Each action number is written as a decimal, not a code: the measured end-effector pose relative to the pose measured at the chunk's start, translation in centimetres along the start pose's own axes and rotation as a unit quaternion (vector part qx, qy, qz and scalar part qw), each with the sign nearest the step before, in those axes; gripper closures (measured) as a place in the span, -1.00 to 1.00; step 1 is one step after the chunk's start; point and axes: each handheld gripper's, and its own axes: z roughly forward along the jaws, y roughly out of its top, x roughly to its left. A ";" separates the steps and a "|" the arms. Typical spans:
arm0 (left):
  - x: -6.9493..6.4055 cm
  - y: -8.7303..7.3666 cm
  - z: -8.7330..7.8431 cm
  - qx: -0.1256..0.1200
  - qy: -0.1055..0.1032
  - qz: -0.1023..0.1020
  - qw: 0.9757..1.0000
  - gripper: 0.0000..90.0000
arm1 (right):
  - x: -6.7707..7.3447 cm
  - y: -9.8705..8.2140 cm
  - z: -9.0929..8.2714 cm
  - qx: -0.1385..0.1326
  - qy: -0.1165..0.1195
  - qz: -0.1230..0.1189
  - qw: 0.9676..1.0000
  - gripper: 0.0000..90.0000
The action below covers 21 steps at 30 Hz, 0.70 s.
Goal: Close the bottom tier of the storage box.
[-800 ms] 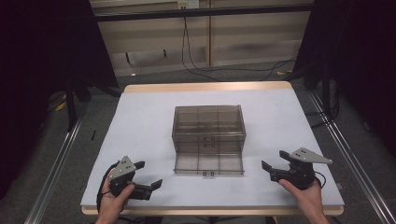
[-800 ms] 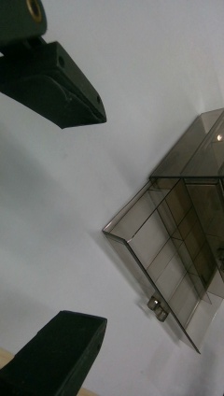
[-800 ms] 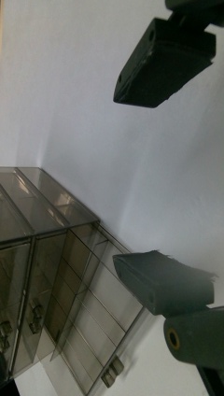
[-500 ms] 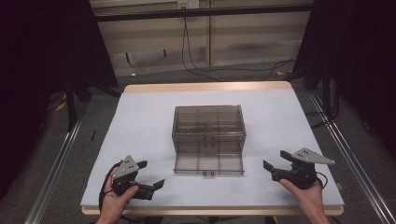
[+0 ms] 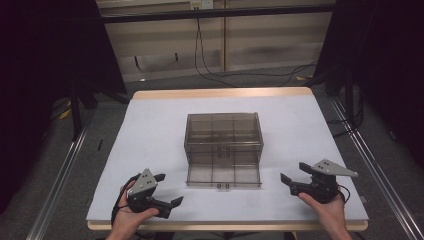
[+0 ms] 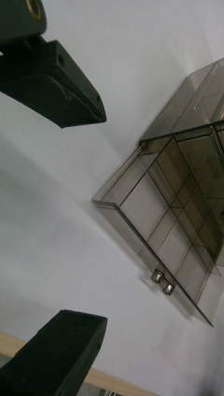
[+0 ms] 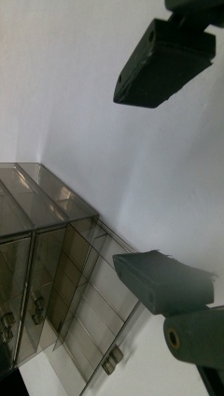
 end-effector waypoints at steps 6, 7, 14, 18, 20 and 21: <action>-0.5 0.3 0.3 -0.004 -0.012 0.004 1.000 -0.89 | 0.2 0.0 0.0 0.001 -0.002 -0.002 1.000 -0.58; -0.7 0.3 0.3 -0.005 -0.011 0.002 1.000 -0.88 | 0.2 0.0 0.0 0.001 -0.003 -0.004 1.000 -0.58; -1.7 1.0 0.9 0.006 -0.038 0.000 0.999 -0.81 | 0.4 0.1 0.0 -0.001 0.003 -0.003 1.000 -0.58; -1.9 1.1 0.9 0.007 -0.047 0.009 0.999 -0.80 | 0.4 0.1 0.0 0.001 0.004 -0.003 1.000 -0.58; -1.9 1.3 0.8 0.001 -0.037 0.009 0.999 -0.73 | 0.4 0.0 0.1 0.006 0.006 -0.005 1.000 -0.59; -1.9 1.5 0.8 0.008 -0.045 0.007 0.999 -0.72 | 0.4 0.0 0.1 0.005 0.008 -0.002 1.000 -0.60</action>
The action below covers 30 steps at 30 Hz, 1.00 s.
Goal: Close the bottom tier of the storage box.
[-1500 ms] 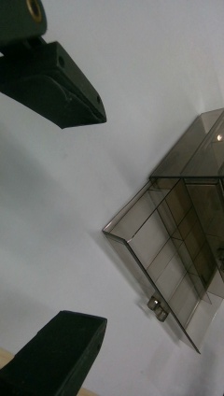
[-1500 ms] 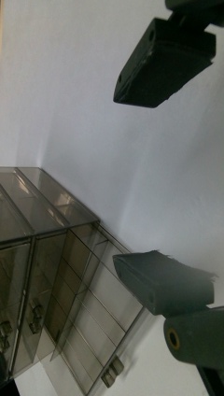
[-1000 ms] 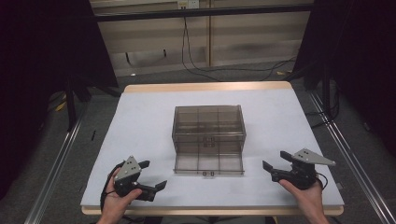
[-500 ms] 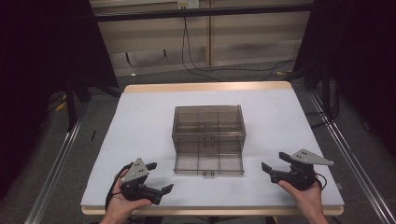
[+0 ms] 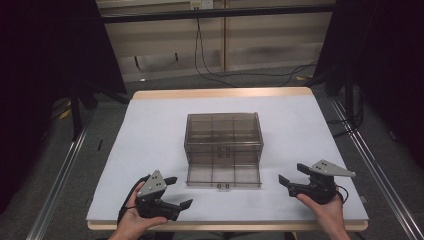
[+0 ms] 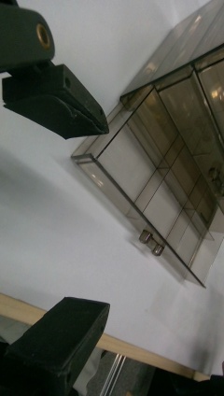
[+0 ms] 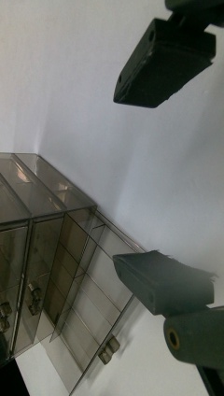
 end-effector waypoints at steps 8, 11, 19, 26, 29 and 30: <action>-0.4 1.5 0.6 0.033 -0.018 0.007 0.999 -0.54 | 0.1 0.0 0.1 -0.001 0.000 -0.001 1.000 -0.60; -0.3 1.9 1.3 0.041 -0.034 0.017 0.998 -0.45 | 0.1 0.0 0.1 -0.001 0.000 0.000 1.000 -0.60; -0.1 2.9 2.0 0.038 -0.068 0.040 0.996 0.01 | 0.1 0.0 0.2 0.006 0.010 0.003 1.000 -0.63; -0.6 3.9 3.1 0.030 -0.078 0.056 0.995 0.25 | 0.3 0.0 0.3 0.010 0.016 0.000 1.000 -0.64; -0.6 4.2 3.8 0.030 -0.089 0.058 0.994 0.30 | 0.3 0.0 0.2 0.009 0.015 -0.001 1.000 -0.64; -0.7 4.3 3.9 0.034 -0.089 0.061 0.994 0.35 | 0.3 0.0 0.2 0.009 0.015 -0.001 1.000 -0.64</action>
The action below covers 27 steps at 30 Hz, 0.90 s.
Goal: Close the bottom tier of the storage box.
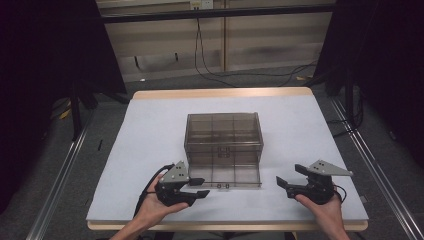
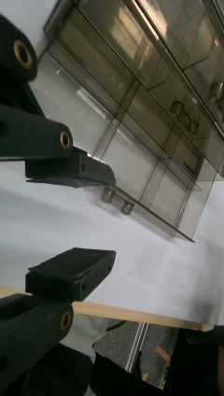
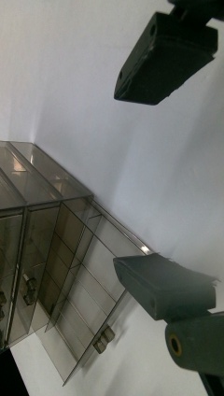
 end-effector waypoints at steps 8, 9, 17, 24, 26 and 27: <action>-0.6 1.3 1.8 0.008 -0.025 0.027 0.999 0.77 | 0.2 0.0 0.0 0.001 0.004 -0.003 1.000 -0.64; -0.7 1.4 1.9 0.016 -0.023 0.033 0.999 0.77 | 0.2 0.0 0.0 0.001 0.004 -0.003 1.000 -0.64; -0.7 1.6 3.6 0.036 -0.038 0.043 0.998 1.00 | 0.3 0.0 0.0 0.003 0.007 -0.006 1.000 -0.64; 0.3 1.3 4.3 0.067 -0.037 0.049 0.996 1.00 | 0.3 0.0 0.1 0.004 0.011 -0.007 1.000 -0.64; 0.5 1.0 4.6 0.065 -0.036 0.045 0.996 1.00 | 0.3 0.0 0.2 0.005 0.011 -0.007 1.000 -0.64; 0.5 0.9 4.7 0.067 -0.033 0.042 0.996 1.00 | 0.3 0.0 0.2 0.006 0.010 -0.007 1.000 -0.64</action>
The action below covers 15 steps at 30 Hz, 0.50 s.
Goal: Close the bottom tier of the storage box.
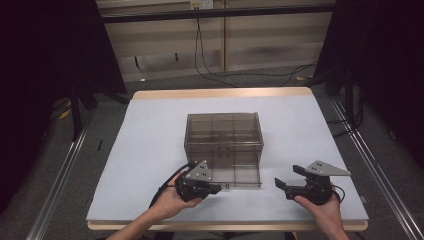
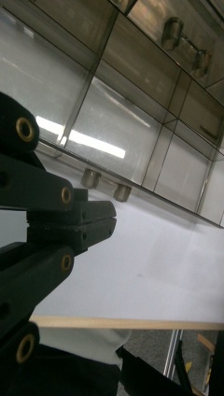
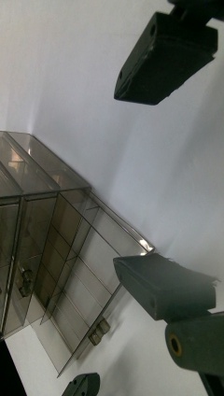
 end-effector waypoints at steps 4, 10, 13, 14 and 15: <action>0.3 -0.5 0.6 0.001 -0.002 -0.005 1.000 1.00 | 0.0 0.0 0.0 0.003 0.001 0.001 1.000 -0.65; 0.9 -0.8 0.6 0.014 0.016 -0.006 1.000 1.00 | 0.0 0.0 0.2 0.004 0.000 0.003 1.000 -0.65; 1.1 -1.1 0.8 0.012 0.017 -0.012 1.000 1.00 | 0.1 0.0 0.2 0.005 0.001 0.003 1.000 -0.65; 1.1 -1.2 0.9 0.011 0.016 -0.010 1.000 1.00 | 0.1 0.0 0.2 0.005 0.001 0.003 1.000 -0.65; 1.1 -1.2 1.0 0.010 0.017 -0.011 1.000 1.00 | 0.0 0.0 0.2 0.005 0.001 0.003 1.000 -0.65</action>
